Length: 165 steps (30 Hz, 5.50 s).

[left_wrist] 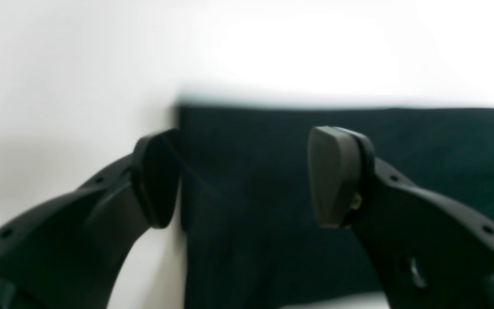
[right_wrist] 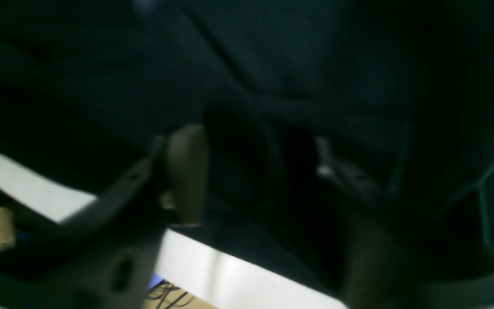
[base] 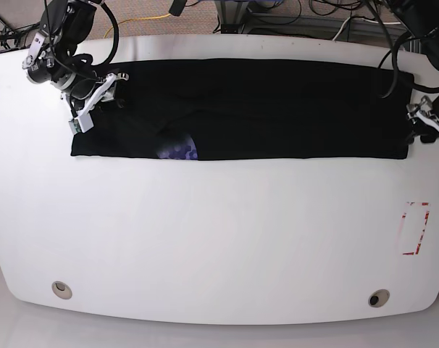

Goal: Fold the T-shirt properly
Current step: 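Pull the folded edge toward the collar with both grippers, flattening it, then release the folded shirt and hold both grippers at its corners, then move the left gripper inward along the shirt and pinch its middle, then release the middle and grasp the shirt's end with the left gripper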

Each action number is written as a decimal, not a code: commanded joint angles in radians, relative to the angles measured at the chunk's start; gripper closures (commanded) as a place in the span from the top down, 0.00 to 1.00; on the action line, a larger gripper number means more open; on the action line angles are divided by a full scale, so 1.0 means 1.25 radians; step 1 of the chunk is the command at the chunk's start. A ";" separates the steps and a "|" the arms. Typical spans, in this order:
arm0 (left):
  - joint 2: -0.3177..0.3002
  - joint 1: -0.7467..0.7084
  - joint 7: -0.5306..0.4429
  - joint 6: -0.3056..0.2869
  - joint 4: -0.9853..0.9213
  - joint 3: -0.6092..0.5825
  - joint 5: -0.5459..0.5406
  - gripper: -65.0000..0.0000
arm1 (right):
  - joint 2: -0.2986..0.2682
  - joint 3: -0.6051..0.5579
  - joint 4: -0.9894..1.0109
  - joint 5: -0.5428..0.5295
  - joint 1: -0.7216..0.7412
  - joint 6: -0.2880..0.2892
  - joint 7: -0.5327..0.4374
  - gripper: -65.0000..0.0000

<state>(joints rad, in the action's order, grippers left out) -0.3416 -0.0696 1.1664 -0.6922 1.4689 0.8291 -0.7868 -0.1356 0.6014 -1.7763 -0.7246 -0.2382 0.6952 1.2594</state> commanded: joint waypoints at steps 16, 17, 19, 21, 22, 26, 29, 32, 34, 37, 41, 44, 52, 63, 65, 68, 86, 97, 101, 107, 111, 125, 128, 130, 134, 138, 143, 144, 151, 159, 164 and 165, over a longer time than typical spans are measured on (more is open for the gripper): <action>-0.066 0.023 -0.054 -0.005 -0.213 -0.102 -0.081 0.67 | -0.016 0.001 0.071 -0.017 0.027 0.002 -0.029 0.29; -0.066 0.023 -0.054 -0.005 -0.213 -0.113 -0.081 0.67 | -0.016 0.001 0.071 -0.017 0.027 0.002 -0.029 0.29; -0.065 0.023 -0.054 -0.005 -0.213 -0.125 -0.082 0.66 | -0.015 0.001 0.070 -0.019 0.027 0.002 -0.029 0.29; -0.065 0.023 -0.055 -0.005 -0.213 -0.121 -0.081 0.66 | -0.015 0.001 0.070 -0.020 0.027 0.002 -0.029 0.29; -0.065 0.019 -0.055 -0.005 -0.213 -0.118 -0.079 0.66 | -0.015 0.001 0.070 -0.021 0.025 0.002 -0.029 0.29; -0.069 0.015 -0.055 -0.005 -0.210 -0.123 -0.078 0.66 | -0.016 0.002 0.070 -0.021 0.025 0.002 -0.029 0.29; -0.080 -0.006 -0.055 -0.005 -0.206 -0.105 -0.086 0.66 | -0.016 0.002 0.070 -0.021 0.025 0.002 -0.029 0.29; -0.100 -0.012 -0.055 -0.005 -0.185 -0.081 -0.081 0.66 | -0.014 0.002 0.070 -0.021 0.025 0.002 -0.029 0.29; -0.107 -0.012 -0.056 -0.005 -0.177 -0.077 -0.079 0.66 | -0.014 0.002 0.070 -0.021 0.025 0.002 -0.029 0.29; -0.132 -0.014 -0.057 -0.005 -0.179 -0.078 -0.079 0.66 | -0.014 0.002 0.070 -0.022 0.025 0.002 -0.026 0.29; -0.143 -0.015 -0.060 -0.005 -0.204 -0.081 -0.079 0.66 | -0.014 0.002 0.070 -0.022 0.028 0.002 -0.025 0.29; -0.142 -0.015 -0.060 -0.005 -0.206 -0.091 -0.076 0.66 | -0.015 0.002 0.070 -0.022 0.029 0.002 -0.025 0.29; -0.137 -0.011 -0.079 -0.005 -0.206 -0.116 0.013 0.66 | -0.015 0.002 0.070 -0.022 0.030 0.002 -0.025 0.29; -0.113 -0.015 -0.081 -0.005 -0.208 -0.180 0.009 0.66 | -0.014 0.002 0.070 -0.022 0.030 0.002 -0.025 0.29; -0.096 -0.015 -0.081 -0.005 -0.208 -0.191 0.009 0.66 | -0.014 0.002 0.070 -0.022 0.030 0.002 -0.025 0.29; -0.085 -0.015 -0.081 -0.005 -0.208 -0.189 0.009 0.66 | -0.014 0.002 0.070 -0.022 0.030 0.002 -0.025 0.29; -0.064 -0.025 -0.076 -0.005 -0.070 -0.157 0.009 0.05 | -0.012 0.004 0.070 -0.022 0.030 0.002 -0.027 0.29; 0.053 -0.055 0.024 -0.005 0.274 -0.336 0.009 0.05 | -0.014 0.004 0.070 -0.020 0.030 0.002 -0.029 0.29; 0.106 -0.026 0.024 -0.005 0.296 -0.422 0.014 0.05 | -0.014 0.003 0.070 -0.019 0.032 0.002 -0.029 0.29; 0.198 0.000 0.024 -0.005 0.294 -0.519 0.089 0.05 | -0.015 0.003 0.070 -0.019 0.030 0.002 -0.029 0.29; 0.247 0.001 0.024 -0.005 0.294 -0.574 0.138 0.07 | -0.015 0.003 0.070 -0.019 0.030 0.002 -0.029 0.29; 0.328 0.017 0.020 -0.005 0.205 -0.628 0.219 0.10 | -0.014 0.003 0.070 -0.020 0.030 0.002 -0.029 0.29; 0.328 0.035 0.020 -0.005 0.188 -0.630 0.219 0.10 | -0.014 0.003 0.070 -0.020 0.030 0.002 -0.029 0.29; 0.329 0.040 0.020 -0.005 0.187 -0.630 0.219 0.10 | -0.014 0.003 0.070 -0.020 0.030 0.002 -0.029 0.29; 0.355 0.053 0.020 -0.005 0.189 -0.628 0.219 0.10 | -0.014 0.003 0.070 -0.020 0.028 0.002 -0.029 0.29; 0.355 0.069 0.020 0.038 0.176 -0.630 0.220 0.12 | -0.015 0.003 0.070 -0.020 0.029 0.002 -0.029 0.29; 0.356 0.083 0.020 0.058 0.151 -0.631 0.215 0.25 | -0.014 0.002 0.070 -0.020 0.029 0.002 -0.029 0.29; 0.357 0.085 0.021 0.058 0.152 -0.642 0.214 0.30 | -0.014 0.002 0.070 -0.020 0.029 0.002 -0.029 0.29; 0.355 0.112 0.091 0.055 0.194 -0.740 0.118 0.55 | -0.012 0.002 0.070 -0.020 0.030 0.002 -0.029 0.29; 0.318 0.126 0.184 0.054 0.333 -0.701 0.010 0.55 | -0.012 0.001 0.070 -0.019 0.038 0.002 -0.027 0.29; 0.222 0.107 0.172 0.054 0.316 -0.628 0.014 0.55 | -0.012 0.001 0.070 -0.019 0.044 0.002 -0.027 0.29; 0.206 0.102 0.170 0.054 0.311 -0.617 0.014 0.55 | -0.012 0.001 0.070 -0.019 0.048 0.002 -0.027 0.29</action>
<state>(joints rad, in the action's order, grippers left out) -0.0528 0.0418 1.3991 -0.6220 1.8526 0.0402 -0.7513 -0.1417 0.6006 -1.6699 -0.7300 -0.1932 0.6964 1.2388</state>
